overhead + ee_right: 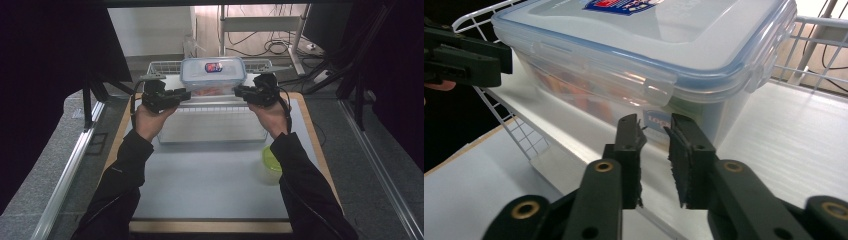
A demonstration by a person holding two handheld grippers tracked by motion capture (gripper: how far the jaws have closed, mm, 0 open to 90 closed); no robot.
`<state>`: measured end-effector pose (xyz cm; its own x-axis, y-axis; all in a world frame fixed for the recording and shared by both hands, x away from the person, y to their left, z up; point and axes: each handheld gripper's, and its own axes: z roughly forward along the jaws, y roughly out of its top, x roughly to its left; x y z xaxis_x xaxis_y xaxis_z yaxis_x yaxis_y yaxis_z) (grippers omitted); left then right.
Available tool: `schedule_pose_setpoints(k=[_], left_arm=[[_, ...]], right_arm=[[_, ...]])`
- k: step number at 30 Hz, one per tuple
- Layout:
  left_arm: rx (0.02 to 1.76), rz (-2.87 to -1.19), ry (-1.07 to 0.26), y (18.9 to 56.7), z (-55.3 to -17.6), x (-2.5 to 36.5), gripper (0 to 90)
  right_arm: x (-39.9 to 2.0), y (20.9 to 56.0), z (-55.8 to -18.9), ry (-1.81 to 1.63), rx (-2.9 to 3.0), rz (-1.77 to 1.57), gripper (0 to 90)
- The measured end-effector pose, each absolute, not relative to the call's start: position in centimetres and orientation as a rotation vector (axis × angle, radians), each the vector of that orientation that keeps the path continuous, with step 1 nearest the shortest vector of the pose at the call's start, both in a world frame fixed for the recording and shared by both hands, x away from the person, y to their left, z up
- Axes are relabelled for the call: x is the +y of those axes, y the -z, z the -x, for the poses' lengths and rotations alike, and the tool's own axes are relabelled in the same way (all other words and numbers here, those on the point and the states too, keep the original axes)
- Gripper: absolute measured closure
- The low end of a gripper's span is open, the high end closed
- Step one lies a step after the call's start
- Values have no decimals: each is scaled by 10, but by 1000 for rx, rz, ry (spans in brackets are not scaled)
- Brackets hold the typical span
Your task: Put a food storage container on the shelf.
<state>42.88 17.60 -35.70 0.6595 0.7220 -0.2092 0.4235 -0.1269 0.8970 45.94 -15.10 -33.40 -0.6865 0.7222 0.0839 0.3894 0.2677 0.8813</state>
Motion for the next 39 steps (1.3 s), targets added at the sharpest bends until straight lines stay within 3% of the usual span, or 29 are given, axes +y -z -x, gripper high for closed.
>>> schedule_pose_setpoints(k=[11,19,27,39], left_arm=[[869,-1792,-372,359,-406,174,416],[865,-1807,-404,368,-384,169,204],[863,-1832,-410,387,-361,171,100],[865,-1876,-418,416,-338,169,50]], right_arm=[[-159,337,-436,-1420,2195,-973,418],[-166,345,-419,-1433,2219,-936,289],[-168,362,-402,-1420,2252,-857,179],[-171,391,-380,-1417,2278,-852,113]])
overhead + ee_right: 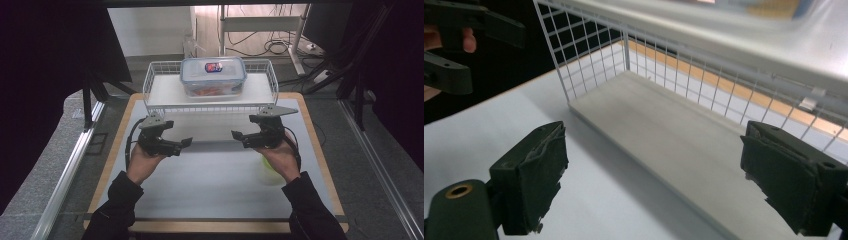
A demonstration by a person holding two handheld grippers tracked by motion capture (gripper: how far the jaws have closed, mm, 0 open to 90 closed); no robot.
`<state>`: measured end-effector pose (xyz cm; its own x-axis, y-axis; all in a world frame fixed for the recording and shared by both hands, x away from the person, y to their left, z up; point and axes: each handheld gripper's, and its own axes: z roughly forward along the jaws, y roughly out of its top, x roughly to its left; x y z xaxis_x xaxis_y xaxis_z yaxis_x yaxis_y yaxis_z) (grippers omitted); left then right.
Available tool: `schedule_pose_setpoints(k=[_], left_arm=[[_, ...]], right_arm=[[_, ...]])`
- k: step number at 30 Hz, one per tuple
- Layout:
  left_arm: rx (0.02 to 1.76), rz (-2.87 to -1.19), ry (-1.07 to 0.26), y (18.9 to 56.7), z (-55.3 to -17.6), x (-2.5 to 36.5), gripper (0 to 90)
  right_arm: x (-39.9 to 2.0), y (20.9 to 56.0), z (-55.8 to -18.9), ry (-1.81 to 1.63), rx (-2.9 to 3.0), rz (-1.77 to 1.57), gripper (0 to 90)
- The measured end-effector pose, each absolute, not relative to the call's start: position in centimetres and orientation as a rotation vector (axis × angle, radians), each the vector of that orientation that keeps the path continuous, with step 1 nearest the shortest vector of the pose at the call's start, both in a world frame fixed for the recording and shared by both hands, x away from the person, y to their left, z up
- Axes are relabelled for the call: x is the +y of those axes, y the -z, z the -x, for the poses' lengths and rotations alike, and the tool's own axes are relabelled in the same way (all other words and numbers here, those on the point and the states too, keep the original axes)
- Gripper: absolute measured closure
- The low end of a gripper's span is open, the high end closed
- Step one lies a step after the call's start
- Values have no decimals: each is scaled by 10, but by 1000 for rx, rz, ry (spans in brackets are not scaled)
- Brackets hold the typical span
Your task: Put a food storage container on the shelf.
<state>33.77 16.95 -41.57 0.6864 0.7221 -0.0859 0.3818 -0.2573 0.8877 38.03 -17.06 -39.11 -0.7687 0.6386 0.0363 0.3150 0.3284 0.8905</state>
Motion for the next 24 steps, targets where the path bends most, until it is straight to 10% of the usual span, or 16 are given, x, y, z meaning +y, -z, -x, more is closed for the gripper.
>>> schedule_pose_setpoints(k=[24], left_arm=[[844,-1915,-443,461,-308,168,51]], right_arm=[[-187,430,-349,-1387,2304,-868,92]])
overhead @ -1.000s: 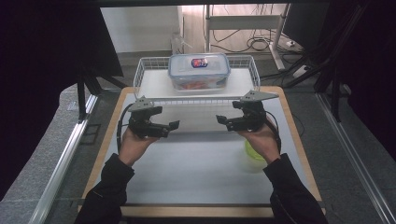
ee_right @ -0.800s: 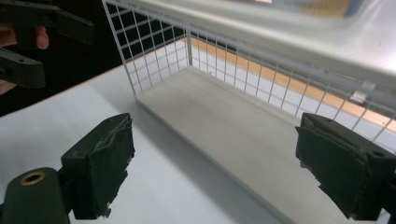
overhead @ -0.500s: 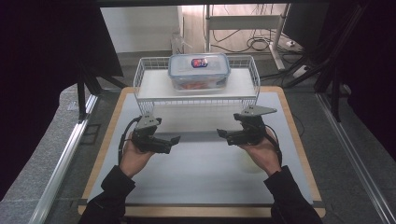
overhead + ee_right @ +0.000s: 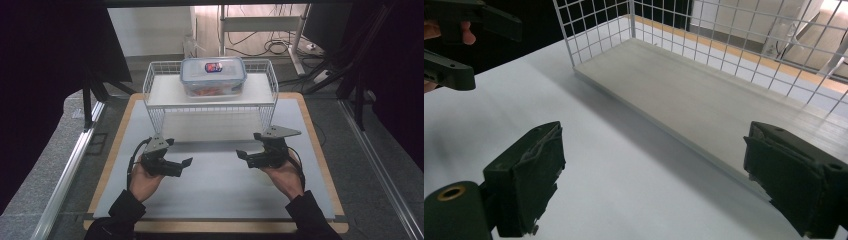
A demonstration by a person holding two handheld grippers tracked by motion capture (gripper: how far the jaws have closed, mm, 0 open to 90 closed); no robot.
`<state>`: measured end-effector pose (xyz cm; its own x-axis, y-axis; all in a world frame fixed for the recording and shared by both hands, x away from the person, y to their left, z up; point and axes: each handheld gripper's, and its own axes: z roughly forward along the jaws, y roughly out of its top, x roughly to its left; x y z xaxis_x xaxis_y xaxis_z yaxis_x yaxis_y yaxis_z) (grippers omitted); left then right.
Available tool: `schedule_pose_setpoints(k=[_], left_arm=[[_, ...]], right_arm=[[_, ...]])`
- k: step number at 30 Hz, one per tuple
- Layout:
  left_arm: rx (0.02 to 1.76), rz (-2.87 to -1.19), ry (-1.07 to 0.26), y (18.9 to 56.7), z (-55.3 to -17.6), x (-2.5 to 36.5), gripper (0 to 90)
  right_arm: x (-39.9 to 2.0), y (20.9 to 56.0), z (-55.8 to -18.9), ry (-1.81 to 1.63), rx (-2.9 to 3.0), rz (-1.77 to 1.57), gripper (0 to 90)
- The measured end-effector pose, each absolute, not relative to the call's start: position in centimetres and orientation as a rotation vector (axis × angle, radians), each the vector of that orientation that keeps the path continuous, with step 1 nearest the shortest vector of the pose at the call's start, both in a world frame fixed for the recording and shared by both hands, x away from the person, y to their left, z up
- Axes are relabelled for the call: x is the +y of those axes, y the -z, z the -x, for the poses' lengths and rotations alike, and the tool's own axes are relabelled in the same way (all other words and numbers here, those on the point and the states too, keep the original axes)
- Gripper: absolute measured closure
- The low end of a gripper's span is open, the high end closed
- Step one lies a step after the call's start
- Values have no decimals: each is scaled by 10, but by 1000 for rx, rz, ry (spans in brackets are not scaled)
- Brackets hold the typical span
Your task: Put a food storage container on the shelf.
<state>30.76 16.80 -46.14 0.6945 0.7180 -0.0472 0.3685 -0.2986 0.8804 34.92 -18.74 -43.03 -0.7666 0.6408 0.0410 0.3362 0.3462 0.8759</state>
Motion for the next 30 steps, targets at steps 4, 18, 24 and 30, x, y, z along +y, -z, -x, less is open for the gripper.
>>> schedule_pose_setpoints(k=[4,18,24,30], left_arm=[[853,-1879,-426,470,-302,172,59],[875,-1918,-428,494,-286,182,53],[886,-1931,-434,499,-280,185,53],[897,-1941,-431,503,-278,187,52]], right_arm=[[-190,434,-343,-1390,2290,-877,82],[-200,460,-331,-1321,2311,-903,86],[-202,470,-327,-1281,2332,-925,86],[-203,479,-330,-1221,2358,-1005,7]])
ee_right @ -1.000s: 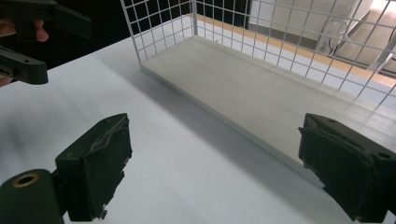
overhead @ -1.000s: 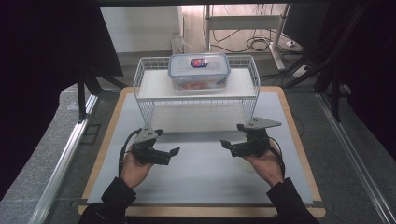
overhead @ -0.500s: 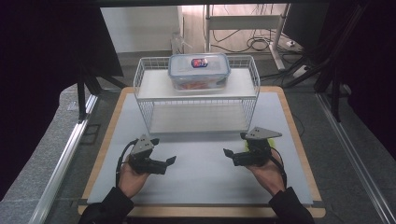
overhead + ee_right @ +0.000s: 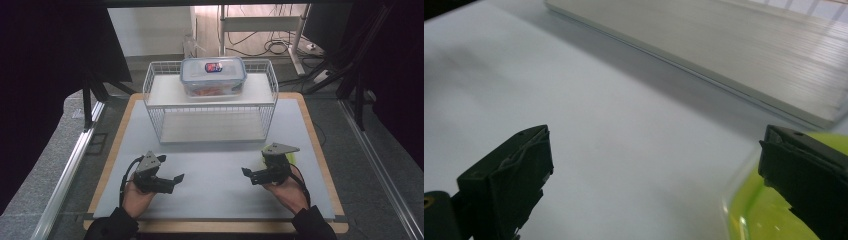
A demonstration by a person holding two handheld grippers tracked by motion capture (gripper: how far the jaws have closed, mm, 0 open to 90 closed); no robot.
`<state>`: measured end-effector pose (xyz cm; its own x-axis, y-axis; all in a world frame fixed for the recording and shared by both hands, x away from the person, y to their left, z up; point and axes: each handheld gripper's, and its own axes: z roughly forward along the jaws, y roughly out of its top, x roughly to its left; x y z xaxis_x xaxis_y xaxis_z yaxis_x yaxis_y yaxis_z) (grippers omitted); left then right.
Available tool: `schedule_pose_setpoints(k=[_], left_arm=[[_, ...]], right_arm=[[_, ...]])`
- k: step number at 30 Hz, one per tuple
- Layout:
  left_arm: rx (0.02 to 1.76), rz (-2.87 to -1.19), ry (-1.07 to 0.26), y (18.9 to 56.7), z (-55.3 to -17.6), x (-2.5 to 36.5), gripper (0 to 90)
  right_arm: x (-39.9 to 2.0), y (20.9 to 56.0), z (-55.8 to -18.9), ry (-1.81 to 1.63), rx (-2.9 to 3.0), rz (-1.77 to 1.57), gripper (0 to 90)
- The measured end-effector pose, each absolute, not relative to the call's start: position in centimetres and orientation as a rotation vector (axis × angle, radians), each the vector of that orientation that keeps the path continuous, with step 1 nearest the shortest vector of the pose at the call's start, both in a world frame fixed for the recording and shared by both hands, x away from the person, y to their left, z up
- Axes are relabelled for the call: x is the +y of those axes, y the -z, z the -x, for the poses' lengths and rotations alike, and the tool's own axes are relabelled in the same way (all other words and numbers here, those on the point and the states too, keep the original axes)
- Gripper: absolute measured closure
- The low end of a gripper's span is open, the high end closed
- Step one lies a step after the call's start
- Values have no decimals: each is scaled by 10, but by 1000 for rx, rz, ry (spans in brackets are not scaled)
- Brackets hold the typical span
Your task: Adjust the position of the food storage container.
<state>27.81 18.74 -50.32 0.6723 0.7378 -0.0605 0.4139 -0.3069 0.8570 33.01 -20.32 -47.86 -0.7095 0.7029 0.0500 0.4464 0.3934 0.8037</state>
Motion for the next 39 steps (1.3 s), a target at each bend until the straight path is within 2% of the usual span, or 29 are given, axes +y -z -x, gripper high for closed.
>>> schedule_pose_setpoints(k=[3,6,8,9,10,11,12,14,15,16,19,20,21,22,34,39], left_arm=[[898,-1943,-430,504,-278,188,52],[897,-1946,-424,505,-277,187,52],[896,-1947,-422,506,-278,187,52],[896,-1947,-422,506,-278,187,52],[895,-1950,-419,507,-278,186,52],[895,-1950,-419,507,-278,186,52],[894,-1952,-418,507,-278,186,52],[893,-1954,-417,508,-278,185,52],[893,-1955,-418,508,-278,185,52],[893,-1955,-419,508,-278,185,52],[892,-1956,-418,508,-278,185,53],[891,-1959,-417,508,-278,185,53],[891,-1959,-417,508,-278,185,53],[890,-1964,-418,509,-278,184,53],[877,-1980,-412,511,-278,180,54],[870,-1991,-410,511,-277,178,53]], right_arm=[[-206,481,-332,-1176,2353,-1050,53],[-213,478,-334,-1181,2329,-1091,192],[-219,475,-333,-1186,2313,-1099,322],[-219,475,-333,-1186,2313,-1099,322],[-225,471,-333,-1183,2293,-1094,439],[-225,471,-333,-1183,2293,-1094,439],[-227,470,-332,-1176,2286,-1093,489],[-236,467,-333,-1149,2262,-1104,647],[-236,467,-333,-1149,2262,-1104,647],[-242,465,-334,-1125,2240,-1118,710],[-252,462,-335,-1101,2212,-1137,776],[-256,462,-335,-1096,2197,-1149,830],[-256,462,-335,-1096,2197,-1149,830],[-265,460,-336,-1080,2159,-1178,886],[-304,464,-345,-963,2033,-1285,897],[-306,470,-348,-922,2052,-1294,896]])
